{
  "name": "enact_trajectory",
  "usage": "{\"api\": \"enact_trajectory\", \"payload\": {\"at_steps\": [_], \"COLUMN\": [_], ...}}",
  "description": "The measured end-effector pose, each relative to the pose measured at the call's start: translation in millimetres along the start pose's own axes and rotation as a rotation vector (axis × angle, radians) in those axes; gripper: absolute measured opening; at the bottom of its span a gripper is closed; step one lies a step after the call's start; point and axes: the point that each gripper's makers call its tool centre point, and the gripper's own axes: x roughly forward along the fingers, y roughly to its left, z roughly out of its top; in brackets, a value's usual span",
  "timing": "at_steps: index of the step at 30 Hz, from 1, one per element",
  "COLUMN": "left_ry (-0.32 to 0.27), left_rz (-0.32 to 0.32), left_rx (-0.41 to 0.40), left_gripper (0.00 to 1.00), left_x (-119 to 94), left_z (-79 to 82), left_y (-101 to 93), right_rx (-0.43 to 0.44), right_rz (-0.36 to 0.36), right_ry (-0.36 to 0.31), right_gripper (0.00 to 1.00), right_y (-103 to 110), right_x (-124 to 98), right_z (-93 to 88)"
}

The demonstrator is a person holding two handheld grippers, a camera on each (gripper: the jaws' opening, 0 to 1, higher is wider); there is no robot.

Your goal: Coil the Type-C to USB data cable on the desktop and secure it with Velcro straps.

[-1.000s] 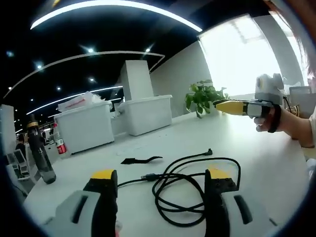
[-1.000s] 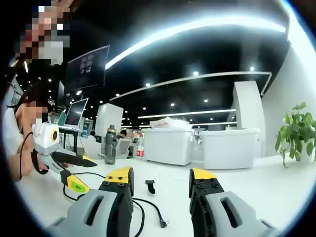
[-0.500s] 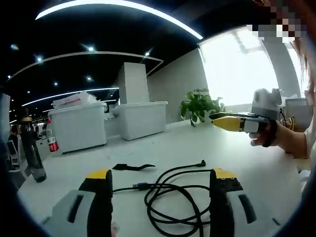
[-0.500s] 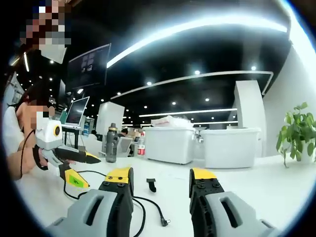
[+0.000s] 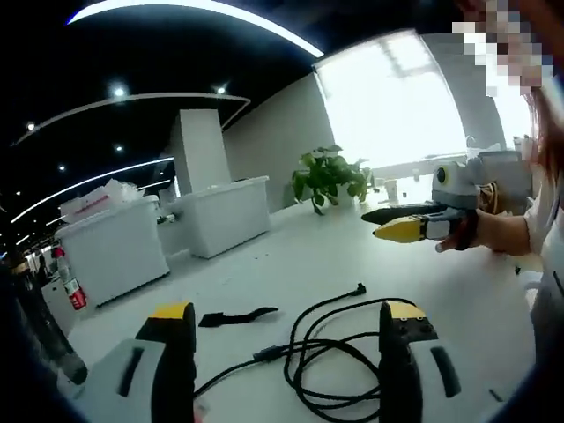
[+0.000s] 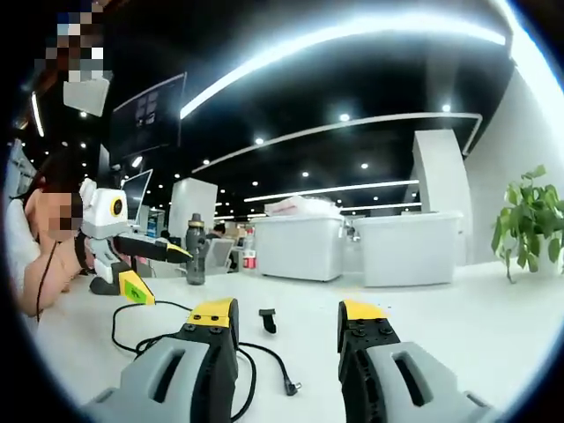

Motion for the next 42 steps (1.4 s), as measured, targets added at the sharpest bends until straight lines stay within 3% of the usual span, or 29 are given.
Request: {"api": "enact_trajectory", "payload": {"at_steps": [2, 4, 6, 8, 10, 12, 13, 15, 18, 22, 25, 28, 33, 38, 42], "left_ry": [0.067, 0.168, 0.265, 0.34, 0.358, 0.387, 0.386, 0.307, 0.294, 0.379, 0.373, 0.37, 0.415, 0.404, 0.434], "left_rz": [-0.042, -0.081, -0.087, -0.103, -0.092, -0.047, -0.018, -0.13, -0.229, -0.204, -0.191, -0.202, -0.227, -0.234, -0.253], "left_rx": [0.011, 0.088, 0.168, 0.176, 0.13, 0.09, 0.077, 0.043, 0.03, 0.098, 0.066, 0.026, 0.016, 0.015, -0.028], "left_gripper": [0.87, 0.86, 0.86, 0.85, 0.77, 0.58, 0.56, 0.58, 0.63, 0.62, 0.5, 0.49, 0.47, 0.45, 0.42], "left_x": [4, 6, 8, 16, 26, 30, 33, 40, 38, 39, 41, 41, 39, 43, 45], "left_z": [-14.2, -34.1, -51.1, -65.5, -72.0, -78.5, -77.1, -66.2, -63.8, -81.9, -80.9, -80.9, -94.3, -92.9, -96.0], "left_y": [1.5, 6.7, 18.1, 27.1, 32.3, 40.9, 45.3, 24.6, 5.5, 11.1, 14.9, 13.3, 7.9, 8.9, 10.0], "right_rx": [0.012, 0.015, 0.014, 0.022, 0.028, 0.028, 0.027, 0.03, 0.058, 0.091, 0.115, 0.136, 0.135, 0.104, 0.122], "right_rz": [0.006, 0.009, 0.008, 0.01, 0.013, 0.012, 0.012, 0.015, 0.034, 0.051, 0.058, 0.064, 0.076, 0.075, 0.076], "right_ry": [0.003, 0.005, 0.01, 0.018, 0.024, 0.028, 0.03, 0.039, 0.043, 0.041, 0.043, 0.047, 0.044, 0.047, 0.059], "right_gripper": [0.44, 0.44, 0.44, 0.44, 0.44, 0.44, 0.44, 0.44, 0.44, 0.44, 0.44, 0.44, 0.44, 0.44, 0.43], "right_y": [1, 2, 2, 1, 2, 1, 1, 2, 7, 11, 12, 14, 20, 22, 22], "right_x": [0, 0, 0, 1, 2, 2, 2, 3, 3, 1, -1, -1, -2, -1, 0], "right_z": [-0.9, -1.8, -3.3, -5.8, -7.6, -8.9, -9.7, -12.2, -13.1, -11.5, -11.1, -12.0, -11.1, -12.5, -16.7]}}
